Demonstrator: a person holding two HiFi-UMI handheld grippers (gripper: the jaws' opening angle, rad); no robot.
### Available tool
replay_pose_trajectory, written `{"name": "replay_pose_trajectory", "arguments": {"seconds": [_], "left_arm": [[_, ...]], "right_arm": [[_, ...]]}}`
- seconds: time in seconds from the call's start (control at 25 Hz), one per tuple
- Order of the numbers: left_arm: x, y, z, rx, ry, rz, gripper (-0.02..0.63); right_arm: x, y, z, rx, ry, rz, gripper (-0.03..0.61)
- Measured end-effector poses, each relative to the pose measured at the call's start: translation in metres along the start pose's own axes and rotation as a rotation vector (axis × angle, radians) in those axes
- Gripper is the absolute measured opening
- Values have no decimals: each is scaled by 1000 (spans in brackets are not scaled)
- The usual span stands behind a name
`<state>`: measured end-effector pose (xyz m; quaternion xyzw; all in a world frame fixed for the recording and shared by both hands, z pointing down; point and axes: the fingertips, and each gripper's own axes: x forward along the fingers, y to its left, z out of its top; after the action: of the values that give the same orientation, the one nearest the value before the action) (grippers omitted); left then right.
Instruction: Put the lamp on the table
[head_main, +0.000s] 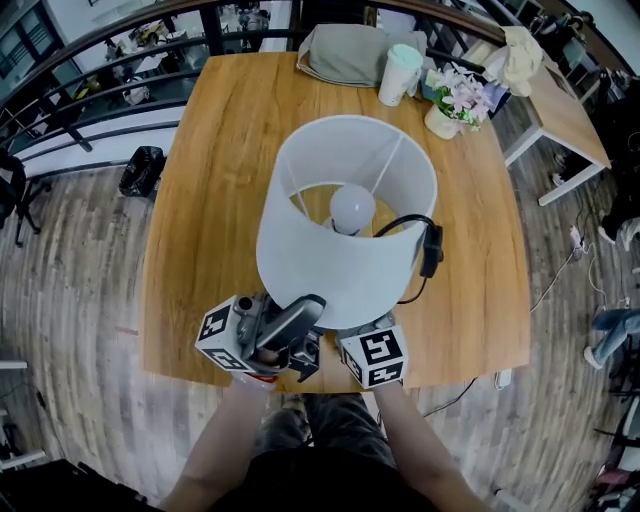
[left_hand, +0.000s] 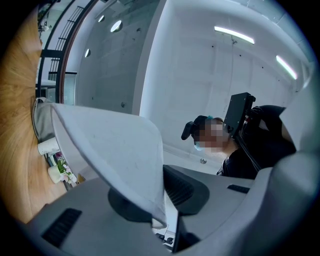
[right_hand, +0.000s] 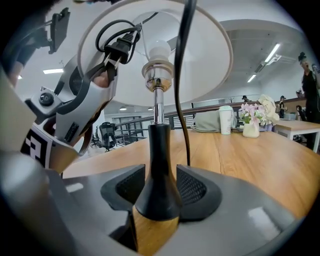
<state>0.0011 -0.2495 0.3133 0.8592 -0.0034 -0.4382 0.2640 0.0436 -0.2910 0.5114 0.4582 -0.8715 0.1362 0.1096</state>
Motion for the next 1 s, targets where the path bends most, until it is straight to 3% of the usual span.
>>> {"name": "replay_pose_trajectory", "arguments": {"seconds": [1.0], "left_arm": [[-23, -20, -22, -24, 33, 14, 85]], "right_arm": [[-20, 15, -16, -3, 23, -18, 190]]}}
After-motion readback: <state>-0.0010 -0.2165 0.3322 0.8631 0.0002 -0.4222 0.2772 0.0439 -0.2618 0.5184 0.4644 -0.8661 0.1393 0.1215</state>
